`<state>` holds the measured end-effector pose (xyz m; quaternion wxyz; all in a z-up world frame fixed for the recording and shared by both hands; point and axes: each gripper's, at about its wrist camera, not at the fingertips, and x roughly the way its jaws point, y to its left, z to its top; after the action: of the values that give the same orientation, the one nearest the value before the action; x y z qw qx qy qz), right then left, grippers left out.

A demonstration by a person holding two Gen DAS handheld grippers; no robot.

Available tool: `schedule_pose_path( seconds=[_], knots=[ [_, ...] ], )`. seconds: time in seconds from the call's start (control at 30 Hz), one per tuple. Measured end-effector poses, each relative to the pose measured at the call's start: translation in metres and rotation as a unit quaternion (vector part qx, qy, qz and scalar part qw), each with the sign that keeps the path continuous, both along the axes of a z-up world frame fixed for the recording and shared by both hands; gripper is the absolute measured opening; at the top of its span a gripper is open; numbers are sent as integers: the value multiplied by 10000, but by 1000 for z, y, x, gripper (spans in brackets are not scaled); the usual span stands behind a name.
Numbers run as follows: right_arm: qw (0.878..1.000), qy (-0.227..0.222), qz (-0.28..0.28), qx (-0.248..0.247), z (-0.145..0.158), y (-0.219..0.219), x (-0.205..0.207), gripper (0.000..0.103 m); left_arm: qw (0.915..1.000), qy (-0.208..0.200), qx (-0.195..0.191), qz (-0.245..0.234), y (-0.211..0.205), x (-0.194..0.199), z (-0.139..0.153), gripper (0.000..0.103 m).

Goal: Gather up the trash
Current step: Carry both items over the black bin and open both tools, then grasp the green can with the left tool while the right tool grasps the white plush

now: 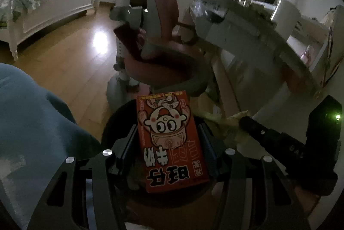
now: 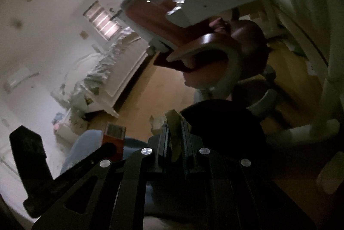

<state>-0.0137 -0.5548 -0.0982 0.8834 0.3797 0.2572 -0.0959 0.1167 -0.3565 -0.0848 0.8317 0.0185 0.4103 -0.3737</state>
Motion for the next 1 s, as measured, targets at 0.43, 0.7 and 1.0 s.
schedule_pose_path(
  seconds=[0.43, 0.7, 1.0],
  knots=[
    [9999, 62, -39, 126, -7, 1, -2, 54, 9997, -84, -188, 133, 7, -6, 9, 91],
    [9990, -75, 447, -40, 20, 43, 8, 58, 9959, -438, -463, 637, 76, -27, 45, 91],
    [9835, -223, 1772, -268, 54, 145, 46, 64, 9792, -897, -213, 1810, 211, -27, 69, 91]
  ],
)
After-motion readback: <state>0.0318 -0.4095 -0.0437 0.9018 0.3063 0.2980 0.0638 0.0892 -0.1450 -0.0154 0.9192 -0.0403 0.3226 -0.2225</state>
